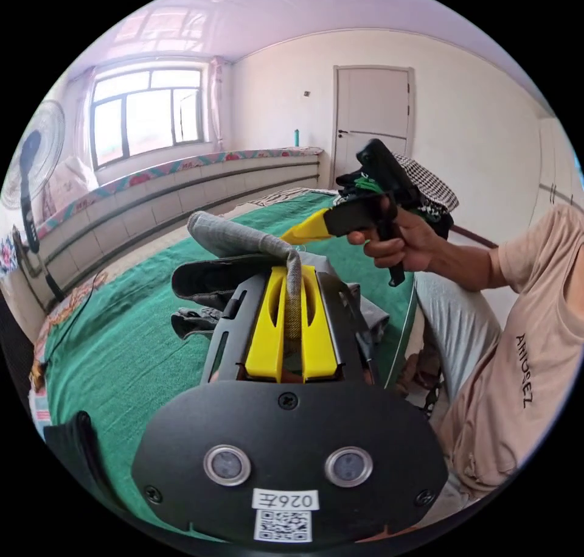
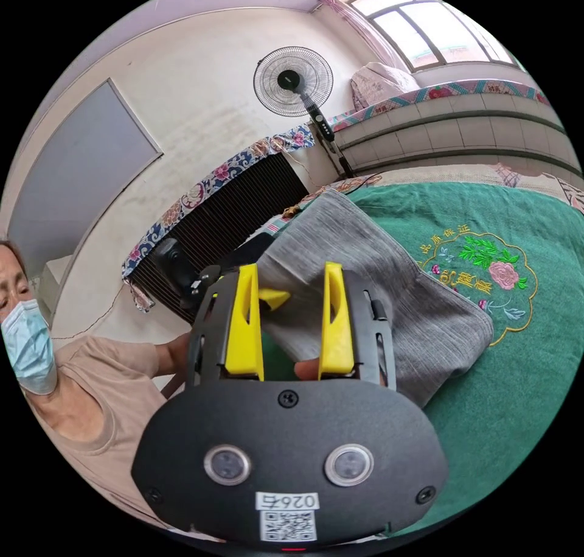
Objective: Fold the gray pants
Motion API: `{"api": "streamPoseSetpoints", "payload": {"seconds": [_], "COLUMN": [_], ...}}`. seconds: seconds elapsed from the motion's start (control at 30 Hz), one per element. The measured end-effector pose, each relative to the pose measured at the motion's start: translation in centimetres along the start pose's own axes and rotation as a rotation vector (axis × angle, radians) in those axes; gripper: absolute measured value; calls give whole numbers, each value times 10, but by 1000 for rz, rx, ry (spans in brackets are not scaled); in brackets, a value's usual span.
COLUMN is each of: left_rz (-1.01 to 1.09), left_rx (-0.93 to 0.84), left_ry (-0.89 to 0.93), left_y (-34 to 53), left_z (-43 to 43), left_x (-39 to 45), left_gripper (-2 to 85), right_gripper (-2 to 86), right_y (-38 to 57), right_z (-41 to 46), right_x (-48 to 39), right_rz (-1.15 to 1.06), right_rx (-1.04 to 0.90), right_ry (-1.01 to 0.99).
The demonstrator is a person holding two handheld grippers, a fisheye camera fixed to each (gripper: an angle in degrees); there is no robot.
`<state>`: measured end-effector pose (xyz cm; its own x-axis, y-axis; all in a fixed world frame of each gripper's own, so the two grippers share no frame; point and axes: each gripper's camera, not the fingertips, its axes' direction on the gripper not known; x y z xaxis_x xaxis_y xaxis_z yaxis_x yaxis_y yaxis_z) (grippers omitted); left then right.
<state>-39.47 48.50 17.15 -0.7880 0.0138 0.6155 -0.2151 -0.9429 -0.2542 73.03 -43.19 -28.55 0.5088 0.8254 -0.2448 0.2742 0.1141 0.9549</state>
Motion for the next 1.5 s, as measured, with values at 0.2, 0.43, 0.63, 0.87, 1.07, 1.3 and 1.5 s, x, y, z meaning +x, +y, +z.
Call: {"api": "streamPoseSetpoints", "payload": {"seconds": [0.2, 0.43, 0.63, 0.87, 1.07, 1.3, 1.5], "left_rz": [199, 214, 117, -259, -614, -724, -583], "left_rx": [-88, -79, 58, 94, -80, -222, -350], "left_ry": [-56, -72, 2, -232, -182, 136, -59], "left_y": [-19, -23, -15, 25, 73, 107, 102], "left_z": [32, 25, -15, -41, -24, 45, 51], "left_x": [63, 60, 14, -86, -185, -232, -232], "left_gripper": [28, 58, 90, 88, 197, 202, 105], "right_gripper": [97, 30, 6, 1, 6, 12, 0], "right_y": [-11, -23, -39, -53, -57, -60, -61], "right_z": [20, 31, 9, -16, -16, 10, 52], "right_x": [-67, -107, -102, -99, -107, -139, -167], "right_rz": [-31, -98, 28, 152, 209, 188, 158], "right_rx": [-116, -167, -120, -55, -23, -46, -104], "right_ry": [186, 281, 173, 103, 50, 48, 89]}}
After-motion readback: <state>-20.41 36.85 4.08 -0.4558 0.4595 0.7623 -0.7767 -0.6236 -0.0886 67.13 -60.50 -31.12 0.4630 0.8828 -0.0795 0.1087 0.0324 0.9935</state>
